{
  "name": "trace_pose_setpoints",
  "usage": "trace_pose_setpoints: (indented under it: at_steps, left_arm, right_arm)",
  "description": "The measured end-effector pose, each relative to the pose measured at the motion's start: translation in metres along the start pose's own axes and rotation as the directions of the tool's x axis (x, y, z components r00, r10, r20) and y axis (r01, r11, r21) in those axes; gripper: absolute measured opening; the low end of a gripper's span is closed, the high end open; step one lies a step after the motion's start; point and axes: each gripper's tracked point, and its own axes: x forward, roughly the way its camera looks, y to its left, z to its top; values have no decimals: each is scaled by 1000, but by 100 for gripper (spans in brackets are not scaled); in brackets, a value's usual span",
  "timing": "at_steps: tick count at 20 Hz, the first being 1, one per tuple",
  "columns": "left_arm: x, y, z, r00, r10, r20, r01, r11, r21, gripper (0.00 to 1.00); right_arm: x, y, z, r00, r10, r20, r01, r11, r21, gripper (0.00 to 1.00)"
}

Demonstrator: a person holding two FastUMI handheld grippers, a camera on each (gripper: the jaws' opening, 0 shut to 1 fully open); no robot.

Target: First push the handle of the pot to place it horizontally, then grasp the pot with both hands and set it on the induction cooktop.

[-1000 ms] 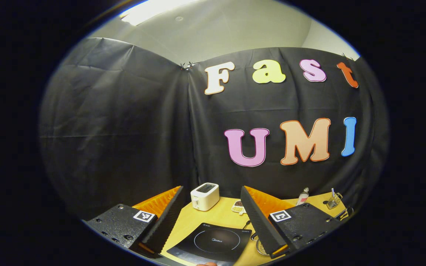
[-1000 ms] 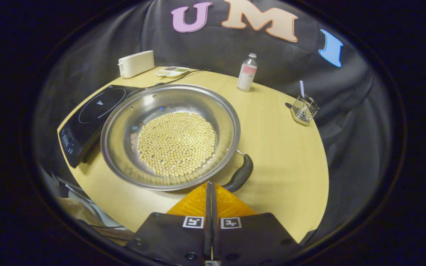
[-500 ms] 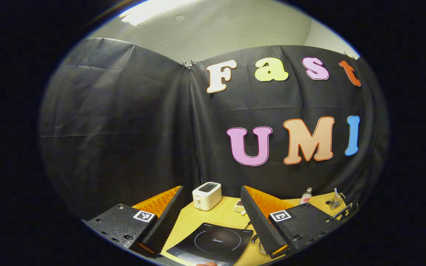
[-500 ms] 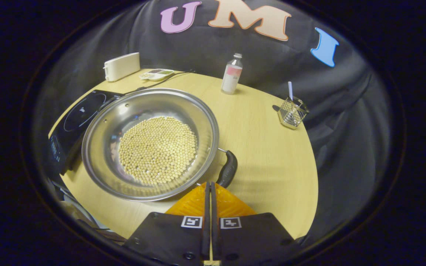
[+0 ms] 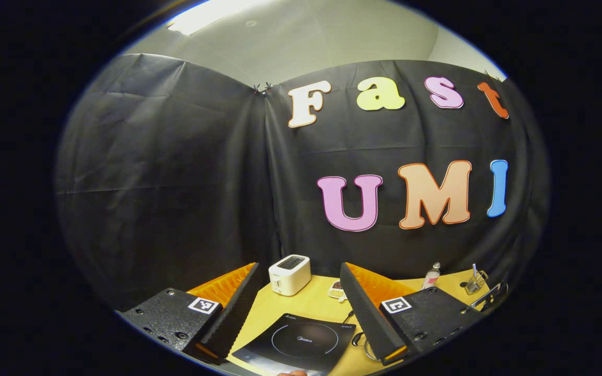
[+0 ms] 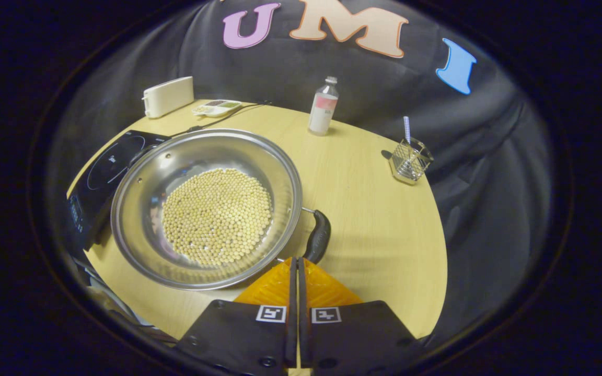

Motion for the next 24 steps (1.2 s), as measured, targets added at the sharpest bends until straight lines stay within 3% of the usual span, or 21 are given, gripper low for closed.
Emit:
trace_pose_setpoints:
  at_steps: [7,11,14,15,16,17,21,24]
  left_arm:
    - [15,-33,-34,992,-84,-97,83,996,-8,96]
    - [29,-54,-64,974,-142,-178,141,990,-16,96]
    - [42,-72,-89,952,-191,-241,191,981,-22,98]
    - [47,-78,-98,943,-206,-261,206,978,-28,98]
    - [50,-85,-107,932,-225,-283,223,974,-39,98]
    - [53,-91,-115,921,-240,-307,237,970,-45,98]
    - [59,-115,-166,852,-292,-434,297,953,-58,98]
    - [60,-134,-207,780,-338,-526,354,932,-74,99]
  right_arm:
    - [-19,-11,20,998,-12,54,9,999,52,5]
    - [-25,-17,37,995,-14,100,6,996,85,13]
    - [-28,-20,45,993,-22,117,8,994,113,39]
    - [-27,-22,43,993,-21,118,6,993,121,42]
    - [-24,-22,43,993,-17,117,2,991,131,58]
    - [-24,-23,44,993,-19,117,3,991,136,66]
    - [-18,-31,44,994,-36,102,20,987,160,99]
    - [-11,-33,42,996,-40,83,26,985,173,99]
